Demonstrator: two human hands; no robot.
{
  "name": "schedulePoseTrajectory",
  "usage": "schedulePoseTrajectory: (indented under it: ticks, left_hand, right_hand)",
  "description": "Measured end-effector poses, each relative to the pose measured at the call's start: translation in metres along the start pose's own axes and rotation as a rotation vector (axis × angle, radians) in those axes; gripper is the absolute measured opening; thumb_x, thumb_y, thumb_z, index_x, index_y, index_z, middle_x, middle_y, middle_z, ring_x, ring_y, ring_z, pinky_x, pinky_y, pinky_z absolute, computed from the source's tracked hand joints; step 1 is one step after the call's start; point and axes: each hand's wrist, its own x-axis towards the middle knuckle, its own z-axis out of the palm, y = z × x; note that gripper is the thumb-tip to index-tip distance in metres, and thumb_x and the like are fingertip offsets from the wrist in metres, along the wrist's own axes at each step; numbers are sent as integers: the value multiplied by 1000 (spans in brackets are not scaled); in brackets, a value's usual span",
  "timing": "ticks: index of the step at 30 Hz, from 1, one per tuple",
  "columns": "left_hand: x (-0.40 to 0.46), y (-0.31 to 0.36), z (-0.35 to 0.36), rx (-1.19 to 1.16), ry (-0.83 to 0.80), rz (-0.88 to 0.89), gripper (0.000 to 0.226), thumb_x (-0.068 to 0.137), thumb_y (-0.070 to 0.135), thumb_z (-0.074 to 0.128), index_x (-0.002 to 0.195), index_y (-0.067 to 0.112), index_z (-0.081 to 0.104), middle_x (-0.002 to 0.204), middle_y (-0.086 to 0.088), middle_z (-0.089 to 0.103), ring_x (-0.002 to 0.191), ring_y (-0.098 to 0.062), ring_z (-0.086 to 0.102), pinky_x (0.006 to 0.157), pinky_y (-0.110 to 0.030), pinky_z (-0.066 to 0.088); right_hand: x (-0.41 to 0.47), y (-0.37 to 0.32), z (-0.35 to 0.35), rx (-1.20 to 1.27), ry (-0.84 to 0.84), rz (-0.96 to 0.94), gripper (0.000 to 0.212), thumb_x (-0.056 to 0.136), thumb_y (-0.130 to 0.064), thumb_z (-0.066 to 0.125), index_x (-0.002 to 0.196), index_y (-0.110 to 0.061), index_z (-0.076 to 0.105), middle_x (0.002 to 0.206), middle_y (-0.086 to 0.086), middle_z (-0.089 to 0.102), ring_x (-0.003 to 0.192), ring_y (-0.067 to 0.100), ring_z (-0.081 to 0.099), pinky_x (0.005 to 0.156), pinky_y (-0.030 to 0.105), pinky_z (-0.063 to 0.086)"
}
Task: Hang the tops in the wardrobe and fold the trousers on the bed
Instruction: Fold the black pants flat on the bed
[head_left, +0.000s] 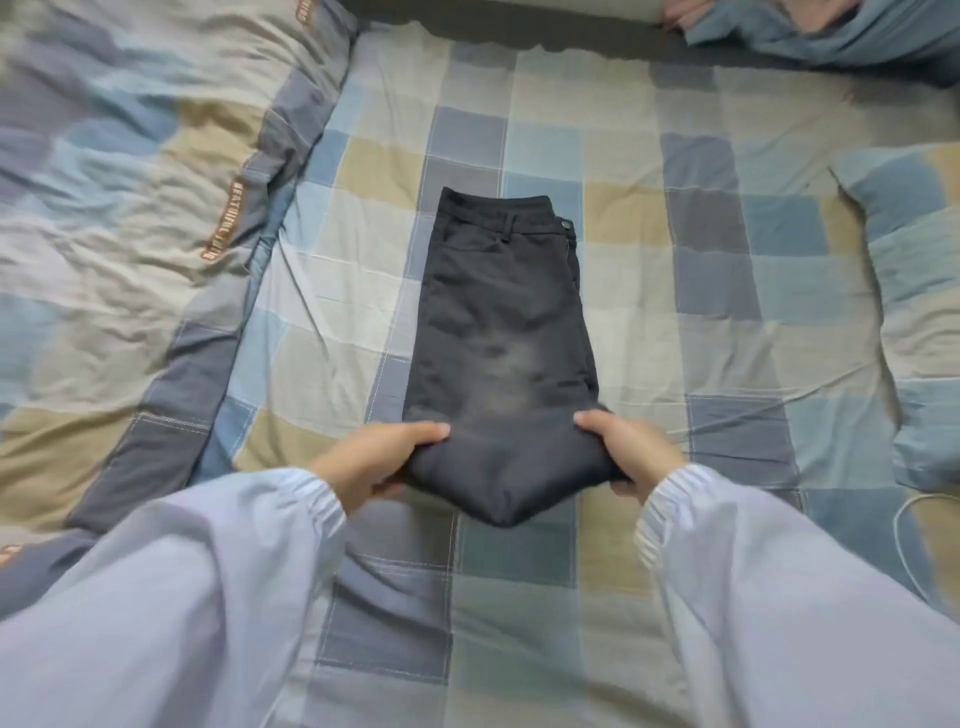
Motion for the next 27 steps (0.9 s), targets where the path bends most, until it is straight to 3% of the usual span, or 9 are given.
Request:
schedulePoseTrajectory:
  ticks: [2,5,7,9,11,13,16,22,27]
  left_hand:
    - [-21,59,-10,-109,62,347,17,82,35,68,90,20,65,93,4,69,81,-8,64,80,-26,51]
    - [-43,72,-18,-250,210,707,7,89,32,61,92,26,63,94,16,69,85,3,65,75,-13,51]
    - [-25,29,-8,-233,264,627,6,94,22,55,90,26,57,87,21,69,82,6,61,73,-11,48]
    - [2,-42,8,-123,209,311,9,90,24,61,95,19,57,100,4,71,87,-6,61,79,-23,50]
    - [17,-118,19,0,87,-111,43,76,38,73,102,5,65,100,-13,70,84,-22,65,74,-31,53]
    - [23,-185,25,4,12,-264,59,64,45,79,103,2,69,96,-11,72,87,-26,68,81,-36,56]
    - [22,-232,34,34,10,-300,54,52,54,75,89,16,71,95,-5,73,90,-25,68,85,-42,55]
    - [-10,-212,37,31,151,-193,19,82,44,66,79,25,68,88,3,72,88,-21,67,85,-39,54]
    - [-13,-225,34,146,191,-305,59,54,45,72,93,2,60,88,-9,67,82,-25,64,75,-37,53]
  right_hand:
    - [-23,-68,-23,67,108,-326,21,82,-35,64,93,-18,60,103,3,65,93,21,61,85,35,51]
    - [-59,-75,-33,243,161,-639,20,86,-40,59,95,-22,62,96,-7,67,88,10,63,77,25,53]
    - [-49,-20,-18,168,187,-519,39,81,-53,55,97,-18,62,93,-2,67,85,15,61,72,25,47]
    - [-20,63,3,-116,161,-221,57,77,-59,48,106,-13,63,106,12,66,97,30,60,80,32,44]
    - [-7,145,18,-269,99,139,49,83,-47,57,110,-7,64,114,16,65,105,34,59,91,36,45]
    - [-12,201,26,-259,63,312,45,80,-44,64,106,-7,67,111,13,67,103,31,60,92,34,46]
    - [-24,226,30,-243,78,389,42,82,-43,63,102,-6,67,107,11,66,98,29,58,87,31,45]
    - [-42,221,28,-133,192,307,35,87,-42,57,81,-8,61,86,6,61,91,28,53,78,32,39]
    - [-53,233,40,-197,202,459,33,82,-26,62,101,0,57,104,14,62,94,31,56,75,29,39]
